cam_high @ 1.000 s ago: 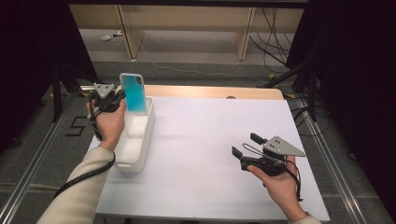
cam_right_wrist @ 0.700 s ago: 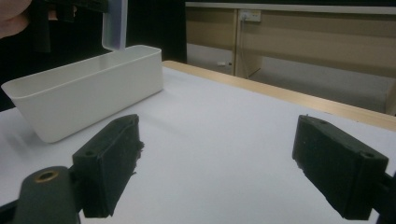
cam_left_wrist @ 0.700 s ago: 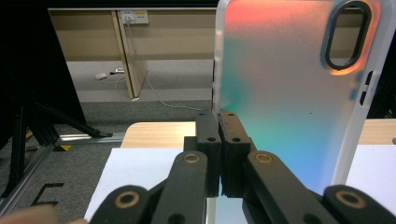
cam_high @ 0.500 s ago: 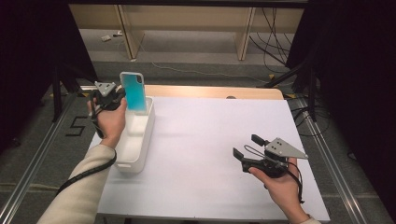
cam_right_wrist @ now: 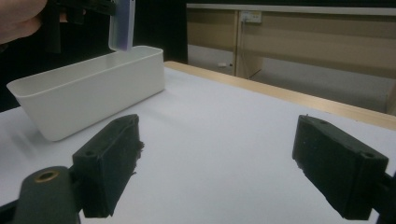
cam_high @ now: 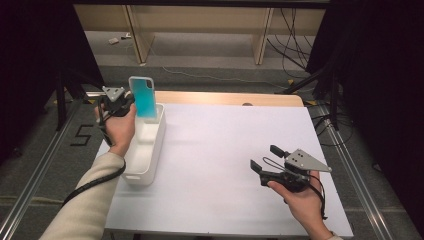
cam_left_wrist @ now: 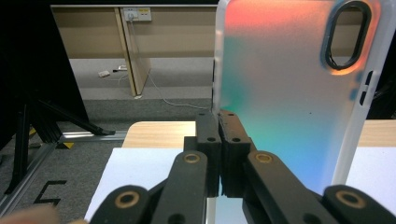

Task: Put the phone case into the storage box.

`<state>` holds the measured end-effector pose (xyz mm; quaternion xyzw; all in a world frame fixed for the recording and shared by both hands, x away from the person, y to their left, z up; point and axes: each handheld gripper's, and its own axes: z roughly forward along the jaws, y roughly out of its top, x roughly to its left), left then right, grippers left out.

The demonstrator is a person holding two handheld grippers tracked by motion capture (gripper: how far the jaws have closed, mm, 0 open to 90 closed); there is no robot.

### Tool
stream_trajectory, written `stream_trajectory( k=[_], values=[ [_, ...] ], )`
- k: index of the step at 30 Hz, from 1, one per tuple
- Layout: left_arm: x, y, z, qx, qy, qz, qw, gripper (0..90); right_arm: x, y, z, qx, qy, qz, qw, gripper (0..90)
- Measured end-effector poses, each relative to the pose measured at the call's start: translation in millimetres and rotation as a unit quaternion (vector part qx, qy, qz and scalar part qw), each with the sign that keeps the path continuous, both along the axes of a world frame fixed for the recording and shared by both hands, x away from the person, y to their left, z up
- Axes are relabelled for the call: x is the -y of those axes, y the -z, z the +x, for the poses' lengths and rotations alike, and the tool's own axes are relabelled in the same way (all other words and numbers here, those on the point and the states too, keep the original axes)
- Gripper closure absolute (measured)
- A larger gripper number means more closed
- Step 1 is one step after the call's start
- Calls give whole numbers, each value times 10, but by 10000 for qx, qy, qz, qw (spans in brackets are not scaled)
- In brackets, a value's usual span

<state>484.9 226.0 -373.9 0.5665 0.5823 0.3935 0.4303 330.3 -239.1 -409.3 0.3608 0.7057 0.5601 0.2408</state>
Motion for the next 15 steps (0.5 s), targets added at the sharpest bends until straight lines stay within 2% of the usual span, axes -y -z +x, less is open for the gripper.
stream_trajectory(
  k=[1,15],
  values=[
    [-3,-2,3,4,14,4,10000,881,13,-7,-12,-11,36,-103,9999,164],
    [-23,3,43,-28,-32,11,10000,881,57,29,-78,-63,4,-71,10000,164]
  ],
)
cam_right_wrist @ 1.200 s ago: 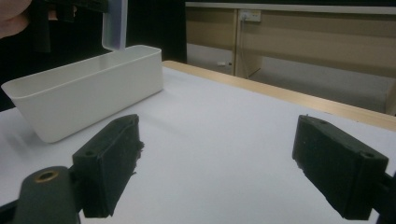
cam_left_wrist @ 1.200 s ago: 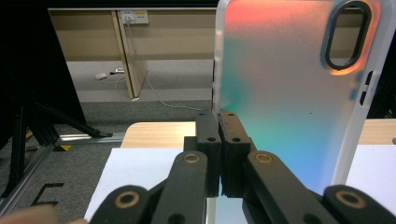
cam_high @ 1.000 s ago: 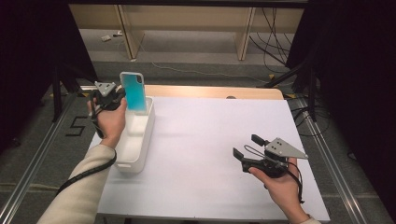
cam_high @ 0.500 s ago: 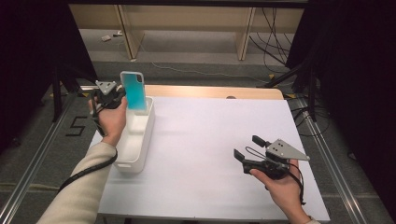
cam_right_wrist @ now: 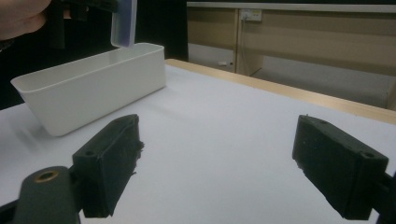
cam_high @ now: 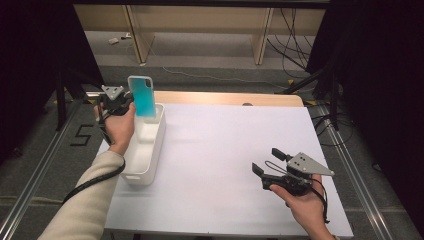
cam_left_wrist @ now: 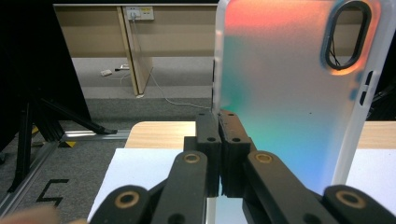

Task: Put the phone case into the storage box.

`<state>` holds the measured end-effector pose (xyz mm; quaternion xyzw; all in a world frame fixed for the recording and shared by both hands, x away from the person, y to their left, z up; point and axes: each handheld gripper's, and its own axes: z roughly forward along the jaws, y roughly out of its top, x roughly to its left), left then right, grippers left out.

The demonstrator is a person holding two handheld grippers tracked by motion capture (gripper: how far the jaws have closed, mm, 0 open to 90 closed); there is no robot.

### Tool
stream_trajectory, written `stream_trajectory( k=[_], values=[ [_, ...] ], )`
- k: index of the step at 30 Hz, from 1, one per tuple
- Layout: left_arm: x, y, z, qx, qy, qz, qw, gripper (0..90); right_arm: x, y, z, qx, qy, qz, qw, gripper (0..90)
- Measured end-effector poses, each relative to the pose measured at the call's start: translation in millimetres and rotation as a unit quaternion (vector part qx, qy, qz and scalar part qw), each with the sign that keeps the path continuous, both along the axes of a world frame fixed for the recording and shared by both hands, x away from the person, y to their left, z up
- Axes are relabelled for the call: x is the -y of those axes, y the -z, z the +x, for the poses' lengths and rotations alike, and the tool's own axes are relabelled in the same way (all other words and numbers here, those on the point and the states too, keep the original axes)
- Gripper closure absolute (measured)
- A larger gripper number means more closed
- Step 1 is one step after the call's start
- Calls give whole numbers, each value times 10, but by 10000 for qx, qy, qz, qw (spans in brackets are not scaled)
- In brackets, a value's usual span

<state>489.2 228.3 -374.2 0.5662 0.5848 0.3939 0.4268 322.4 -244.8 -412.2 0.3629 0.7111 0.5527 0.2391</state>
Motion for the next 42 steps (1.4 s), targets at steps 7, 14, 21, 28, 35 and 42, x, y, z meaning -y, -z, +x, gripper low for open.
stream_trajectory(
  k=[7,14,21,28,35,42],
  values=[
    [7,8,31,-6,21,-17,10000,881,23,22,-37,-36,5,-14,10000,164],
    [6,30,70,-29,1,-14,10000,881,36,29,-59,-6,23,35,10000,164],
    [7,56,112,-73,-27,-12,10000,881,56,33,-77,-14,72,41,10000,164],
    [20,75,157,-99,-64,-7,9999,880,65,27,-96,-56,23,17,10000,164],
    [23,87,197,-124,-105,5,9999,880,69,41,-98,-39,10,17,10000,164],
    [45,117,236,-169,-106,3,9998,880,66,41,-101,-39,18,75,10000,164]
  ],
)
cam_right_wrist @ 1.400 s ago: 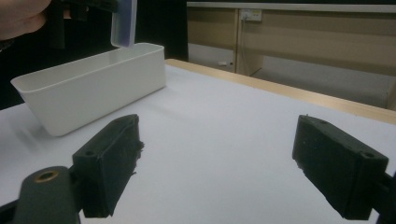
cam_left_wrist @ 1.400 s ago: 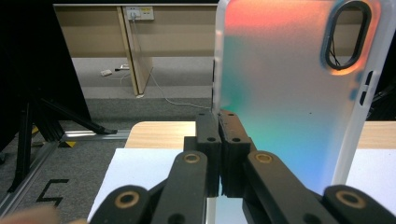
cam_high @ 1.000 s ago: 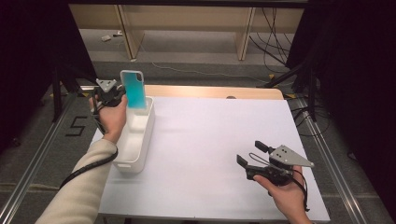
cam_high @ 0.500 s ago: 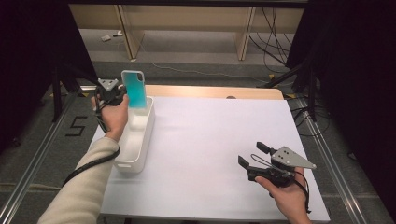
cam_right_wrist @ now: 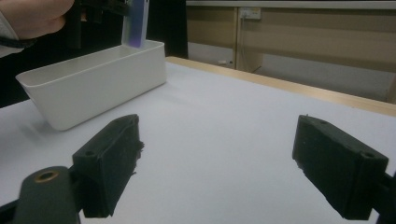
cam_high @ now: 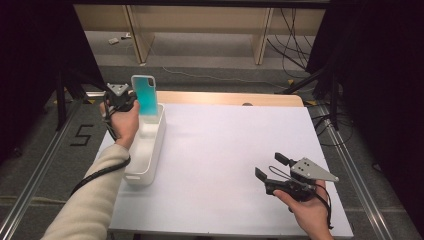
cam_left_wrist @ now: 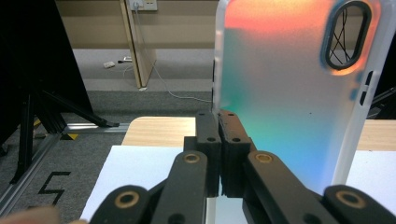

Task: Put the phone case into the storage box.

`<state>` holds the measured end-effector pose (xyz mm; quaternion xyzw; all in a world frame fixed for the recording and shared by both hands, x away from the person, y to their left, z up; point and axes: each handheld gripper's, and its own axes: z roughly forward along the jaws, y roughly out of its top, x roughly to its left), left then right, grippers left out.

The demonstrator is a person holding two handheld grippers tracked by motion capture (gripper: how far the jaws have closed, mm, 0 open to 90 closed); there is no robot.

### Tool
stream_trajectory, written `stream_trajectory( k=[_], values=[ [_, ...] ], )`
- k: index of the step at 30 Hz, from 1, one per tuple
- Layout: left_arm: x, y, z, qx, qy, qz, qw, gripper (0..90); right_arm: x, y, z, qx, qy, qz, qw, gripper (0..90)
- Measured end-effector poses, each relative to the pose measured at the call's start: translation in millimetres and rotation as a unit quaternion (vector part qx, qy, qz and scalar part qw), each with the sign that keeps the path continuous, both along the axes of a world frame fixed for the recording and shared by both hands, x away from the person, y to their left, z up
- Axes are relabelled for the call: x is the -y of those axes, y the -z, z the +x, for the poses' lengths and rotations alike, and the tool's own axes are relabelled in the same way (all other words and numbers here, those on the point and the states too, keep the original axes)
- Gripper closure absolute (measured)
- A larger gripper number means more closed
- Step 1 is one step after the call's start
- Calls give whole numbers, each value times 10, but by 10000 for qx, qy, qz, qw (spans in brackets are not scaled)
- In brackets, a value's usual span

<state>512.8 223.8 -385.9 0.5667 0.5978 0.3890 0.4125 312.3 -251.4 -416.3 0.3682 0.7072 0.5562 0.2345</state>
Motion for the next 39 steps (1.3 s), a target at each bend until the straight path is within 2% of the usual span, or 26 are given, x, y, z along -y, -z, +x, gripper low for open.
stream_trajectory(
  k=[9,12,24,33,36,39],
  values=[
    [2,43,42,-52,-27,10,10000,880,-1,3,-1,5,4,42,10000,164],
    [7,45,54,-63,-28,56,10000,880,4,6,2,36,26,-34,10000,164],
    [23,96,116,-131,-65,56,9999,880,3,9,2,54,16,-29,10000,164],
    [21,146,153,-216,-74,90,9997,880,2,5,-10,-8,15,8,10000,164],
    [40,152,160,-237,-75,82,9997,880,3,9,-6,44,-11,10,10000,164],
    [55,151,167,-230,-41,92,9997,880,5,5,-13,-32,-4,6,10000,164]
  ],
)
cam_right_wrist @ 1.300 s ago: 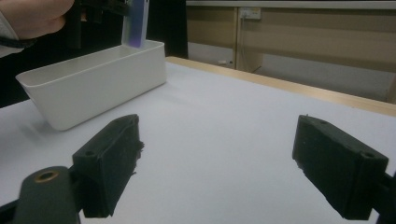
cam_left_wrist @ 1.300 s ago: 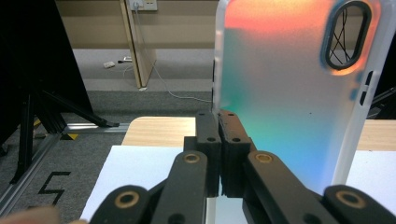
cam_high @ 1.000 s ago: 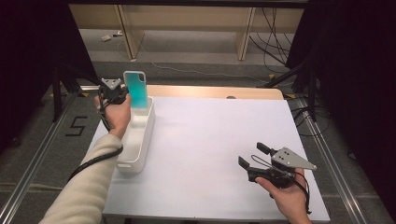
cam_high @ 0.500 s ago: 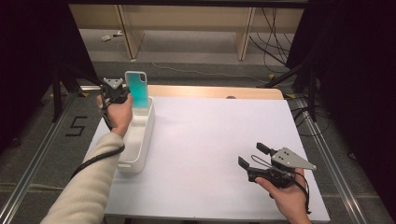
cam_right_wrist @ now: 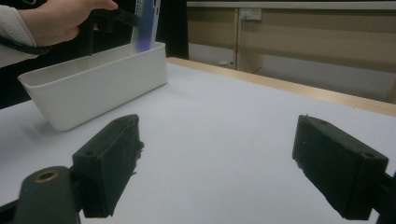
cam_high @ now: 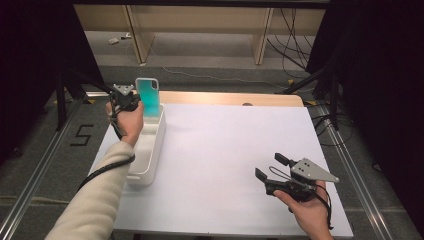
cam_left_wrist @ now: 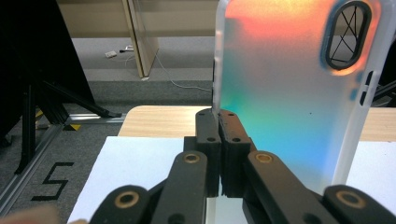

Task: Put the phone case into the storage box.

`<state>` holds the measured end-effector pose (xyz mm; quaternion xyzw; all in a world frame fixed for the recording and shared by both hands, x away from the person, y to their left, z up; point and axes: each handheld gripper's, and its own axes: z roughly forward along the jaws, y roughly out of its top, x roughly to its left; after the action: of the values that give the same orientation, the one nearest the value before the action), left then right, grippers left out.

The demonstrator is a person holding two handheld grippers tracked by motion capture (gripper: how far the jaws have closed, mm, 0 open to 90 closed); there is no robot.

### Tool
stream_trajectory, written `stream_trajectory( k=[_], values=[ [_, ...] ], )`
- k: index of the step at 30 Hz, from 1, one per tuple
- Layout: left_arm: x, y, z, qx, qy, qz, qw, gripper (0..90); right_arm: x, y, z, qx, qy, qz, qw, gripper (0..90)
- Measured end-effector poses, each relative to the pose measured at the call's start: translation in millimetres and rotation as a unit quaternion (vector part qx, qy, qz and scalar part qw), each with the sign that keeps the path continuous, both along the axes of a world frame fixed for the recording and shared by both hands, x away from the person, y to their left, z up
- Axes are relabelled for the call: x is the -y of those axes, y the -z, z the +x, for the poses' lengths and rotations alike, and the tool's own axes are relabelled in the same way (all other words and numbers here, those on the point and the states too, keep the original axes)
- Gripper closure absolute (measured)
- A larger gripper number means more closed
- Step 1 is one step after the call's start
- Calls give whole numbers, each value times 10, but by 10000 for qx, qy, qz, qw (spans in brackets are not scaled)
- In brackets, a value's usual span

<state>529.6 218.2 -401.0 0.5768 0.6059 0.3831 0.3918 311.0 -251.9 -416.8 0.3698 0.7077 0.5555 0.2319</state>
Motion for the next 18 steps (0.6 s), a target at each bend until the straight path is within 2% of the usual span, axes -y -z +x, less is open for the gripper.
stream_trajectory(
  k=[2,5,6,15,16,18],
  values=[
    [6,3,4,-9,-6,-2,10000,880,3,2,7,72,-9,-25,10000,164],
    [8,14,16,-25,-9,-7,10000,880,4,-3,-4,-31,-23,-36,10000,164],
    [8,16,19,-26,12,-11,10000,880,4,3,7,63,2,-27,10000,164],
    [-3,50,31,-84,-39,1,10000,880,0,8,4,-6,-14,-58,10000,164],
    [-4,50,33,-85,-27,14,10000,880,-2,13,10,53,10,-7,10000,164],
    [-1,51,37,-90,-17,12,10000,880,4,11,8,36,13,-55,10000,164]
  ],
)
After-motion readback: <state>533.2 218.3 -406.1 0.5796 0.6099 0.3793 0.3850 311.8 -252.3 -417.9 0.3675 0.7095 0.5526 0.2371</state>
